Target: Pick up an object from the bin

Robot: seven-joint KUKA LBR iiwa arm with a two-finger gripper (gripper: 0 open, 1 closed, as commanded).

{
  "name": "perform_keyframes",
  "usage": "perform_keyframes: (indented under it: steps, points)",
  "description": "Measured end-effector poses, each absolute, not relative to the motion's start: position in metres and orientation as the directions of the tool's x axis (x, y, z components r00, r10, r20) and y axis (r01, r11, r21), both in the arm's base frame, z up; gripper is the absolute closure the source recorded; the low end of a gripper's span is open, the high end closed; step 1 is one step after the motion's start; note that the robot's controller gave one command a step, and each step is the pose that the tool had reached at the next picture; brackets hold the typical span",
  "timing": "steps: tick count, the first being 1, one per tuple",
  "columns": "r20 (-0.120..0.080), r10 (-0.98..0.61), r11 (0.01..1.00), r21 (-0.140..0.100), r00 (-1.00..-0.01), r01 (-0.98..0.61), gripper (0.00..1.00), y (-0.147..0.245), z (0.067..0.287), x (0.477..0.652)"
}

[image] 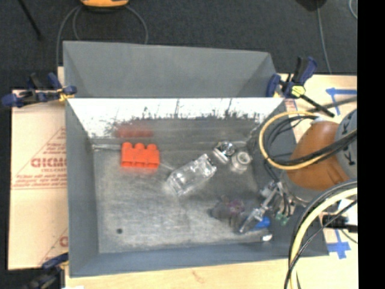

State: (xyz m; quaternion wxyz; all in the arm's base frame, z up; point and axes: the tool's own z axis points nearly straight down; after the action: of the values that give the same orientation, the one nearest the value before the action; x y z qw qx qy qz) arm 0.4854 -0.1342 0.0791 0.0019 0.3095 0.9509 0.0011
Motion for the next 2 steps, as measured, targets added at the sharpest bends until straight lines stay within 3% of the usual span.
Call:
perform_keyframes:
  steps: [2]
  points:
    - [-0.004,0.540,0.842,0.002,-0.842,0.540,0.00,-0.1399,0.0815,0.4892]
